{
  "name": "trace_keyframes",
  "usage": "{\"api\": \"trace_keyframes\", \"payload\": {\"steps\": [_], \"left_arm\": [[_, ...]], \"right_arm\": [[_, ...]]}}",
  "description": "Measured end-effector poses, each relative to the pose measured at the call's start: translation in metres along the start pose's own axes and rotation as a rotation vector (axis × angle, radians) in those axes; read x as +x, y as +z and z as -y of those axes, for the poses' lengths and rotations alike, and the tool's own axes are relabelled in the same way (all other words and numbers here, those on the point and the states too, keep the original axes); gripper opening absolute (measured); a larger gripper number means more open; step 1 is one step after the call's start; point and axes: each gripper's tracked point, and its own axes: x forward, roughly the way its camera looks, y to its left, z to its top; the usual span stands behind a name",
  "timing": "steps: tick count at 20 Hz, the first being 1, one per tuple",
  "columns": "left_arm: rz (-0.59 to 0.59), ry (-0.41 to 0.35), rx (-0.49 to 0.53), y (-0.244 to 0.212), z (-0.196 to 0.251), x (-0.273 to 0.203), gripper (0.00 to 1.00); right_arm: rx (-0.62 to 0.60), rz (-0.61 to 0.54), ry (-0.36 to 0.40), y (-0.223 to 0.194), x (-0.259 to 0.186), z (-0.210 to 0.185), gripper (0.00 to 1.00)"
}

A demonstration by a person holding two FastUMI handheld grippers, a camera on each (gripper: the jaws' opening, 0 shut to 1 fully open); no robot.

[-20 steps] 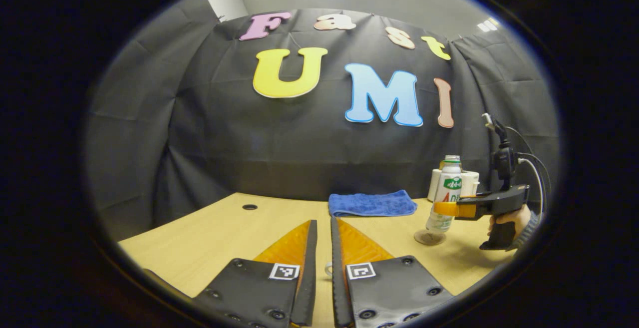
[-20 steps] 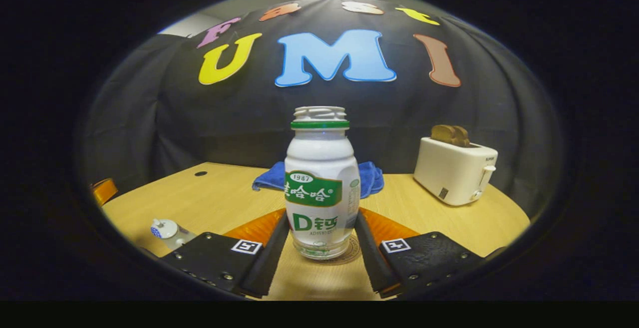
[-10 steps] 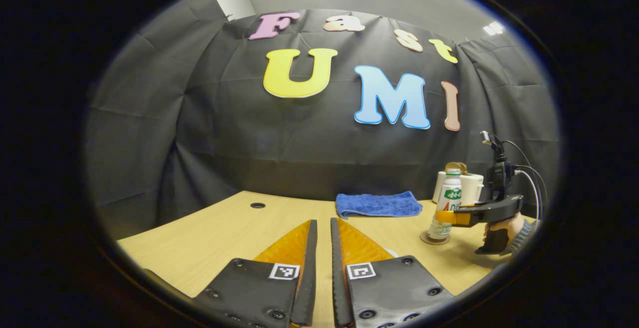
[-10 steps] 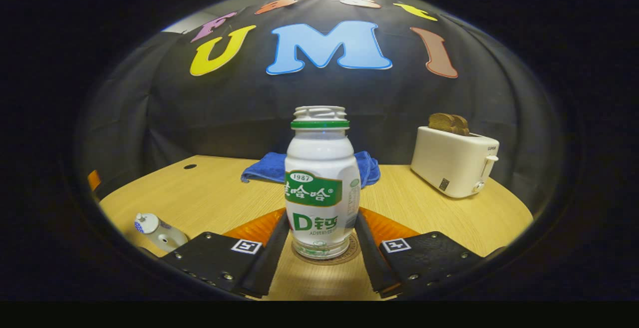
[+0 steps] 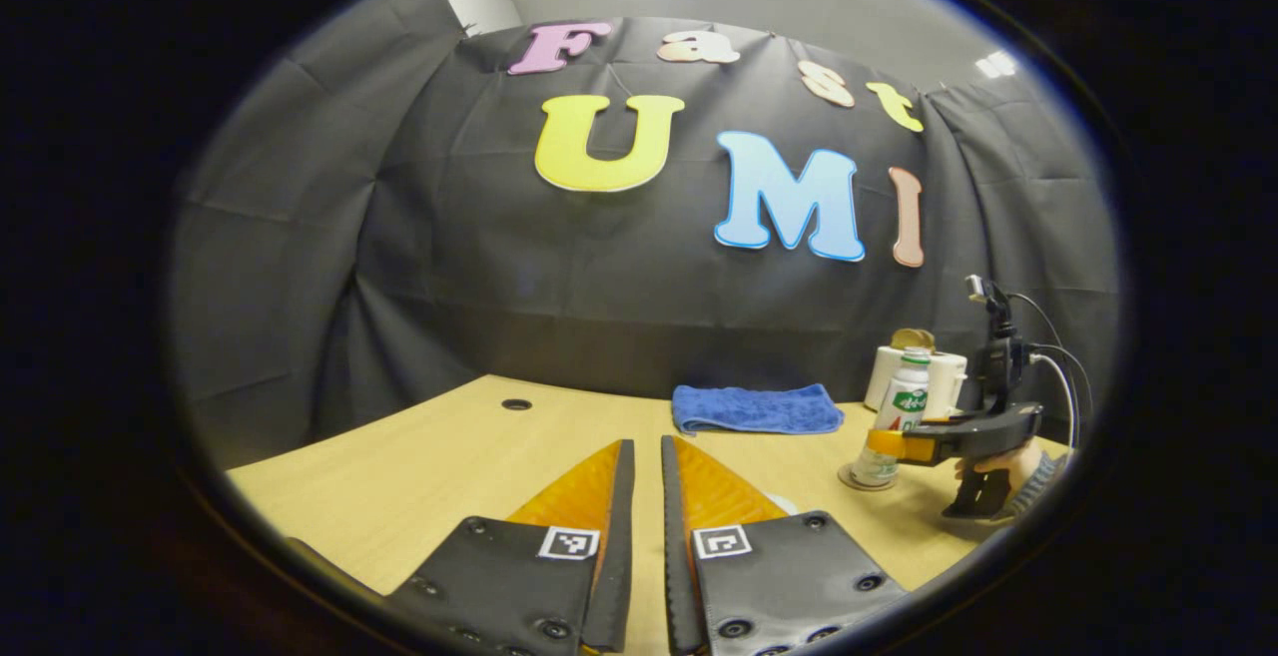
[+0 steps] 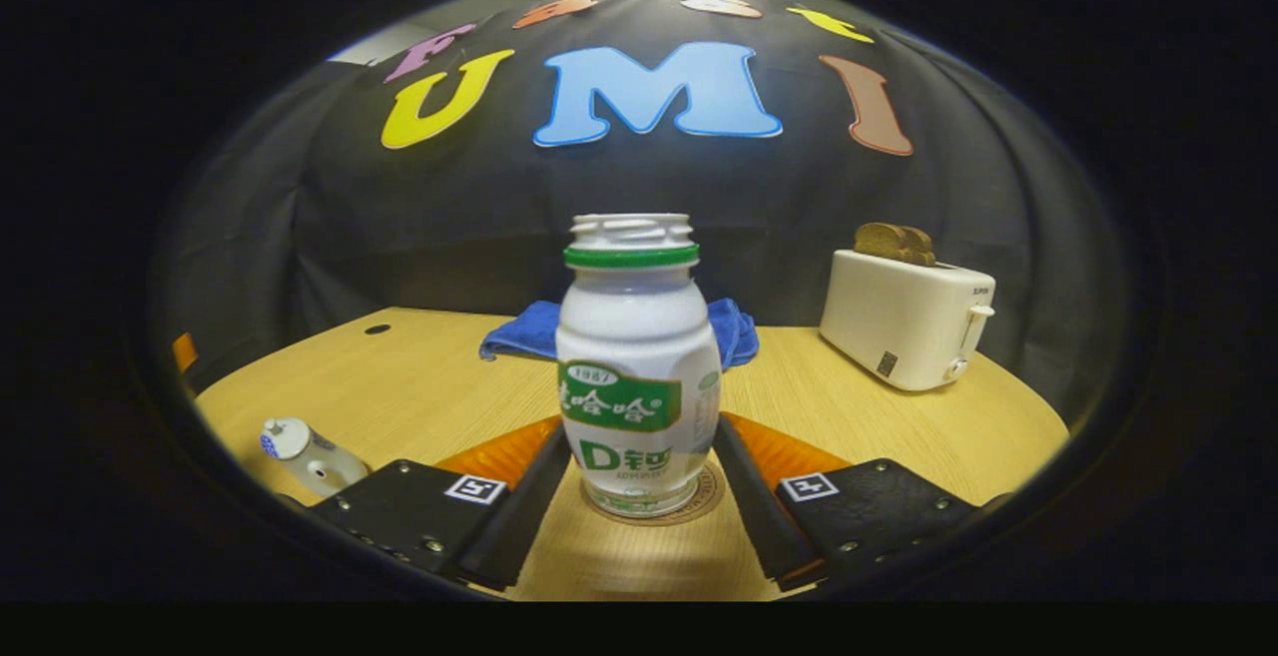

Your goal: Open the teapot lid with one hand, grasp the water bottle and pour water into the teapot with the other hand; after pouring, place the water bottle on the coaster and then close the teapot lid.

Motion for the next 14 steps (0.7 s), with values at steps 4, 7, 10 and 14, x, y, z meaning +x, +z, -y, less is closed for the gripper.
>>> {"api": "trace_keyframes", "payload": {"steps": [4,7,10,14], "left_arm": [[0.003,-0.008,-0.001,0.001,0.005,0.0,0.25],[0.009,-0.015,-0.007,0.003,0.01,-0.004,0.24],[0.013,-0.019,-0.008,0.004,0.018,-0.01,0.22],[0.019,-0.038,0.003,-0.004,0.041,-0.021,0.12]], "right_arm": [[-0.004,0.016,-0.008,0.004,-0.005,0.004,0.96],[-0.004,0.036,-0.01,0.007,-0.013,0.004,0.96],[0.004,0.063,0.001,0.01,-0.028,0.002,0.95],[-0.004,0.092,-0.013,0.009,-0.058,0.001,0.95]]}}
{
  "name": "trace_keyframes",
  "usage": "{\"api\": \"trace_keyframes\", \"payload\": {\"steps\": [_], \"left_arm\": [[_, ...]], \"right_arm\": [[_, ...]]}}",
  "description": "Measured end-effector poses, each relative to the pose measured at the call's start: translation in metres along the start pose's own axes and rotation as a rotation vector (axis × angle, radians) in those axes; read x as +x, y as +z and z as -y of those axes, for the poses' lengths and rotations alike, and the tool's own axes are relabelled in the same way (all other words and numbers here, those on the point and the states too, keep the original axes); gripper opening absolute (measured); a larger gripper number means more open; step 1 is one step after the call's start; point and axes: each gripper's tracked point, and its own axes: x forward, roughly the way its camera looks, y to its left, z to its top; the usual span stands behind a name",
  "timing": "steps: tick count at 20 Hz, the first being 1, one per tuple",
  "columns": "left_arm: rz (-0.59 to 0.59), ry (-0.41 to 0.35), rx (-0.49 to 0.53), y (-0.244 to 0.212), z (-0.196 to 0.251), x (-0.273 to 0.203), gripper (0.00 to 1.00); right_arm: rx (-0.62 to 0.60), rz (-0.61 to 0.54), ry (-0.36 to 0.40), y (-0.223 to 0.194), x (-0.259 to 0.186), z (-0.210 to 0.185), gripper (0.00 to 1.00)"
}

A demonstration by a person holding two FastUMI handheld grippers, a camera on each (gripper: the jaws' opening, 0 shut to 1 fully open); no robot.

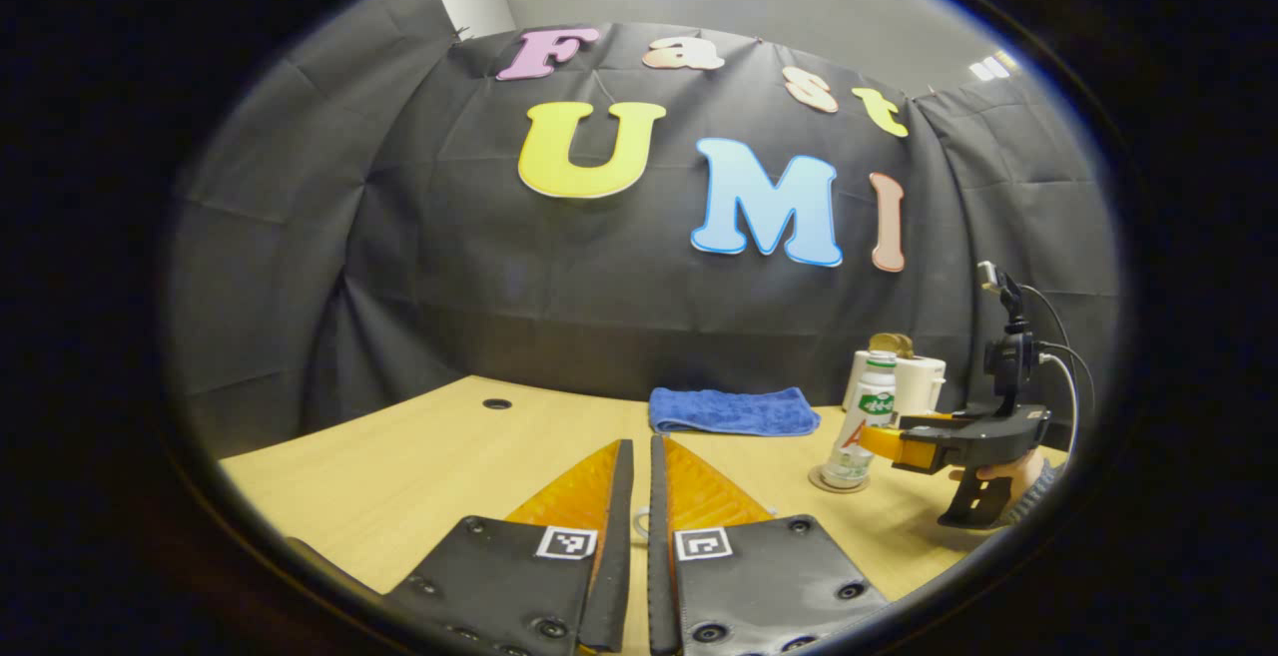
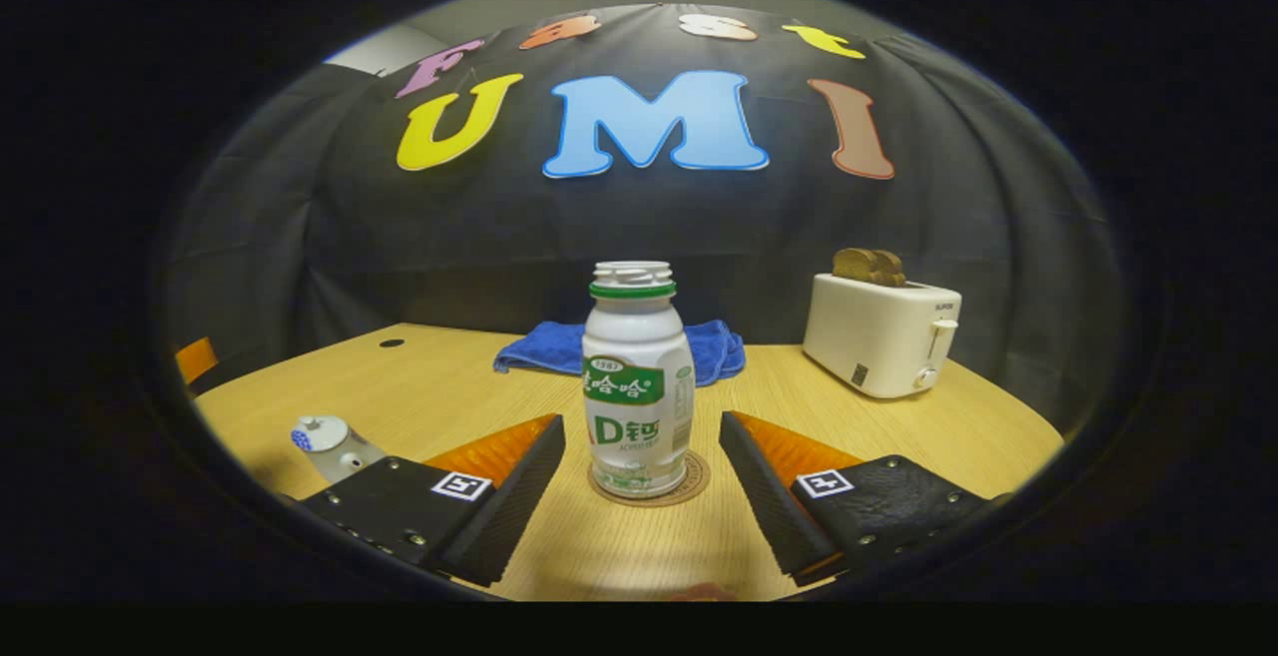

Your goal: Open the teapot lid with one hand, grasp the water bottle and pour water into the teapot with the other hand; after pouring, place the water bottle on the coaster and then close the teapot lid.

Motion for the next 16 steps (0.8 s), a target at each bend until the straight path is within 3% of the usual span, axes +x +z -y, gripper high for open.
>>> {"api": "trace_keyframes", "payload": {"steps": [6,10,16], "left_arm": [[0.007,-0.032,0.017,-0.022,0.046,-0.016,0.12],[0.007,-0.048,0.027,-0.043,0.076,-0.027,0.12],[0.02,-0.015,0.042,-0.044,0.077,-0.026,0.12]], "right_arm": [[0.064,0.117,-0.079,0.014,-0.077,-0.004,0.95],[0.035,0.236,-0.137,0.02,-0.126,-0.017,0.95],[-0.005,0.271,-0.124,0.002,-0.14,-0.035,0.95]]}}
